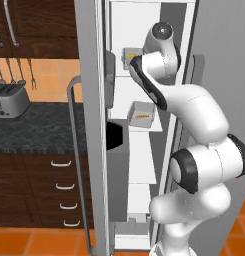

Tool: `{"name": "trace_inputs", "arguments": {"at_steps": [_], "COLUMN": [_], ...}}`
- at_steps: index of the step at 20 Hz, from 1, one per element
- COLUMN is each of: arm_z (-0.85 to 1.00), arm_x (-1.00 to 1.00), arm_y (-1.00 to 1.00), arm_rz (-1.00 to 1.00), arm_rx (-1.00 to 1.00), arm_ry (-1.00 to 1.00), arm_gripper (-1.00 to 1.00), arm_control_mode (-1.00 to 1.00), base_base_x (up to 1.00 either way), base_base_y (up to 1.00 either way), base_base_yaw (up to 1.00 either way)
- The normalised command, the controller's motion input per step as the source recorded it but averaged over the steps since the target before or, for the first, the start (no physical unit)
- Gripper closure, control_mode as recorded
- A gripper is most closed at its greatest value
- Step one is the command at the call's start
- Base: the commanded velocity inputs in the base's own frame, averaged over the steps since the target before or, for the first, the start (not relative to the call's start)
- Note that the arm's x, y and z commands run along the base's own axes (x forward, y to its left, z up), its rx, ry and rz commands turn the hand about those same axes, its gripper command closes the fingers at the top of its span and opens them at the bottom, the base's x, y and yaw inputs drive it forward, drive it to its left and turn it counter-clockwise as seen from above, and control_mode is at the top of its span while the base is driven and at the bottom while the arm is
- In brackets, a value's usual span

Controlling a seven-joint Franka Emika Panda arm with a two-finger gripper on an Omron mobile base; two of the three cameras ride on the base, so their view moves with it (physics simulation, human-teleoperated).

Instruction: Take the meat container that has the shrimp and place it on the second highest rack of the freezer. Then take the vegetable container that has the lemon and carrot and place it on the highest rack of the freezer.

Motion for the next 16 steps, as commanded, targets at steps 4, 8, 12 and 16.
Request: {"name": "trace_inputs", "arguments": {"at_steps": [4,8,12,16], "arm_z": [-0.02,-0.19,-0.38,-0.44], "arm_x": [-1.0,-1.0,-1.0,-1.0], "arm_y": [-0.08,-0.06,0.01,0.03], "arm_rz": [0.03,0.0,0.0,0.0], "arm_rx": [0.0,0.0,-0.05,-0.06], "arm_ry": [0.0,0.0,0.0,-0.01], "arm_gripper": [-1.0,-1.0,-1.0,-1.0], "arm_control_mode": [-1.0,-1.0,-1.0,-1.0], "base_base_x": [0.0,0.0,0.0,0.0], "base_base_y": [0.0,0.0,0.0,0.0], "base_base_yaw": [0.0,0.0,0.0,0.0]}}
